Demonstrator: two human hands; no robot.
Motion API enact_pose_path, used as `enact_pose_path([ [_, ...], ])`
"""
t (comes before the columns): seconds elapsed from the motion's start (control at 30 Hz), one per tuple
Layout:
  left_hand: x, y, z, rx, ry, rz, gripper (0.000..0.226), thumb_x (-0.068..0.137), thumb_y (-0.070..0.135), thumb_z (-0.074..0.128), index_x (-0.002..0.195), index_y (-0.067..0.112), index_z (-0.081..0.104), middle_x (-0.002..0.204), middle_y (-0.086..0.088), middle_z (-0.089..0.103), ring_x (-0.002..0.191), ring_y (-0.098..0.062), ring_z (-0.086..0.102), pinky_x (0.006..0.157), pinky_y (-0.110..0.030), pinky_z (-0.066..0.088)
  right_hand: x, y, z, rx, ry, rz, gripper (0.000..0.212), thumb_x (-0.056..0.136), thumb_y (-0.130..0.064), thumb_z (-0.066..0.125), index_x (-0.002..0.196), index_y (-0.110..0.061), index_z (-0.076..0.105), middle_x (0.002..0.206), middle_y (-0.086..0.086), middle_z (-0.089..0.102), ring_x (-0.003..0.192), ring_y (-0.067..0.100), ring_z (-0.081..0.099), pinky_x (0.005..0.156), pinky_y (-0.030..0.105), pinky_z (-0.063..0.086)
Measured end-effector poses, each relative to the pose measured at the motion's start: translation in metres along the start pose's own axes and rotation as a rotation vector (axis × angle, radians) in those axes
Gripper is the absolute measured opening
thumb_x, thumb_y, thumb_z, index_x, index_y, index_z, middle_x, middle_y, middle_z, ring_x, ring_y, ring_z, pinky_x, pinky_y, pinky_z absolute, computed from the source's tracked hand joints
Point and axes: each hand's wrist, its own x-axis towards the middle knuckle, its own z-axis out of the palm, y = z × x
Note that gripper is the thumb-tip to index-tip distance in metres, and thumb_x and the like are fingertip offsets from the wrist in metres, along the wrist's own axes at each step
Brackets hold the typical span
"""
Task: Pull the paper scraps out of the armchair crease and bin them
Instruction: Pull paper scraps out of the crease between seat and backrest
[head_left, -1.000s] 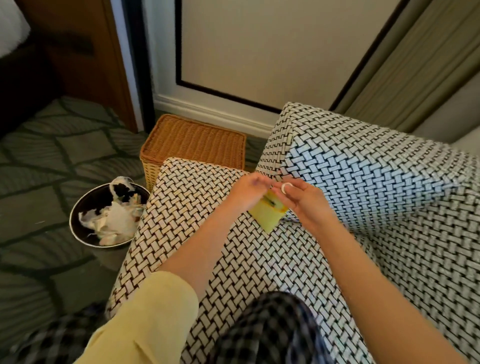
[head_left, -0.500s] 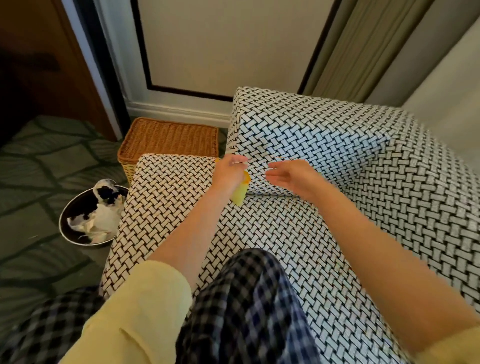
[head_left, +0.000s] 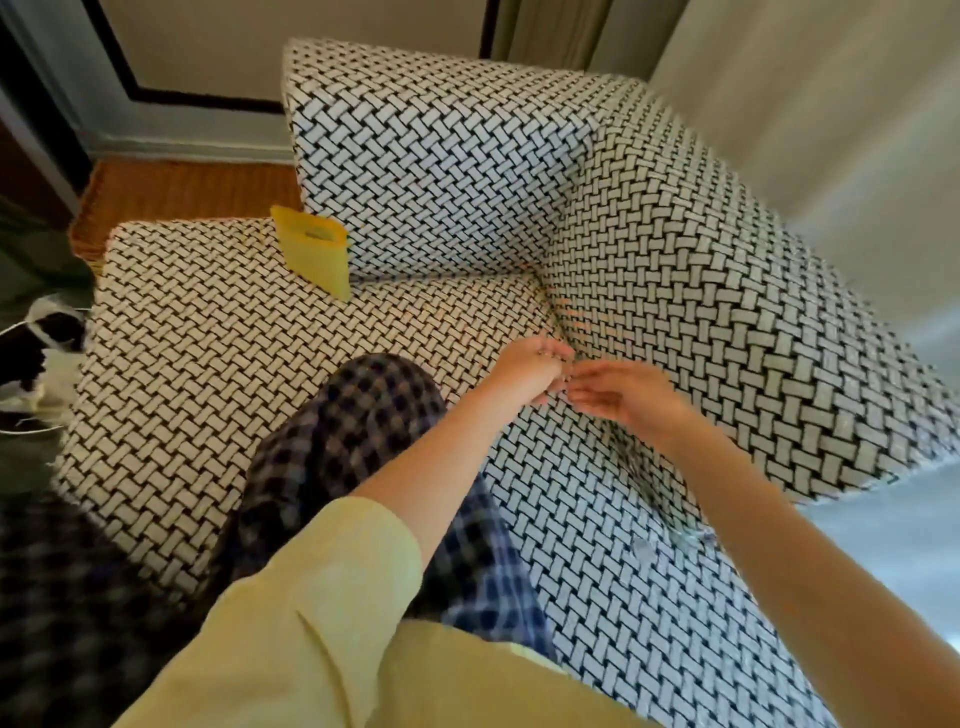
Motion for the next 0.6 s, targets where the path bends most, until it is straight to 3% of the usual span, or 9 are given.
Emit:
enact_pose_path([
  [0.13, -0.003, -0.01, 0.036, 0.127, -0.08, -0.006, 0.024, 0.089, -0.001, 0.048, 0.108, 0.01, 0.058, 0.076, 0.0, 0.054, 0.057, -0.007, 0.045, 0.049, -0.018, 0.037, -0.016, 0.028, -0.024, -0.014, 0.045, -0.002, 0.019, 0.09, 0.006, 0.046, 0.102, 0.001, 0.059, 0.088, 0.013, 0.065, 0.072, 0.018, 0.065, 0.062, 0.018, 0.057],
  [0.3, -0.009, -0.036, 0.071, 0.283, -0.154, -0.046, 0.025, 0.088, -0.001, 0.051, 0.109, 0.009, 0.058, 0.076, -0.002, 0.055, 0.057, -0.01, 0.046, 0.05, -0.018, 0.039, -0.036, 0.08, -0.053, -0.203, 0.052, 0.034, 0.024, 0.091, 0.003, 0.049, 0.113, 0.002, 0.059, 0.082, 0.006, 0.066, 0.071, 0.014, 0.064, 0.072, 0.022, 0.056],
  [0.43, -0.014, -0.052, 0.088, 0.478, -0.212, -0.027, 0.029, 0.088, 0.002, 0.051, 0.114, 0.012, 0.059, 0.094, -0.004, 0.058, 0.064, -0.011, 0.049, 0.055, -0.019, 0.04, -0.051, 0.121, -0.062, -0.689, 0.057, -0.051, 0.026, 0.09, -0.004, 0.053, 0.114, -0.006, 0.062, 0.098, 0.004, 0.064, 0.085, 0.019, 0.063, 0.087, 0.032, 0.053],
  [0.53, -0.017, -0.058, 0.096, 0.602, -0.215, 0.0, 0.028, 0.088, 0.004, 0.053, 0.114, 0.013, 0.06, 0.124, -0.007, 0.055, 0.069, -0.01, 0.056, 0.055, -0.018, 0.045, -0.061, 0.142, -0.063, -0.89, 0.123, -0.197, 0.038, 0.084, -0.011, 0.064, 0.121, -0.012, 0.058, 0.117, 0.008, 0.055, 0.082, 0.011, 0.054, 0.075, 0.01, 0.044],
  [0.6, -0.015, -0.061, 0.099, 0.625, -0.207, -0.001, 0.027, 0.088, 0.004, 0.054, 0.112, 0.016, 0.06, 0.129, -0.008, 0.053, 0.059, -0.004, 0.05, 0.046, -0.013, 0.04, -0.063, 0.148, -0.06, -0.891, 0.169, -0.251, 0.043, 0.083, -0.017, 0.067, 0.125, -0.014, 0.055, 0.127, 0.008, 0.049, 0.077, 0.009, 0.054, 0.073, 0.006, 0.042],
])
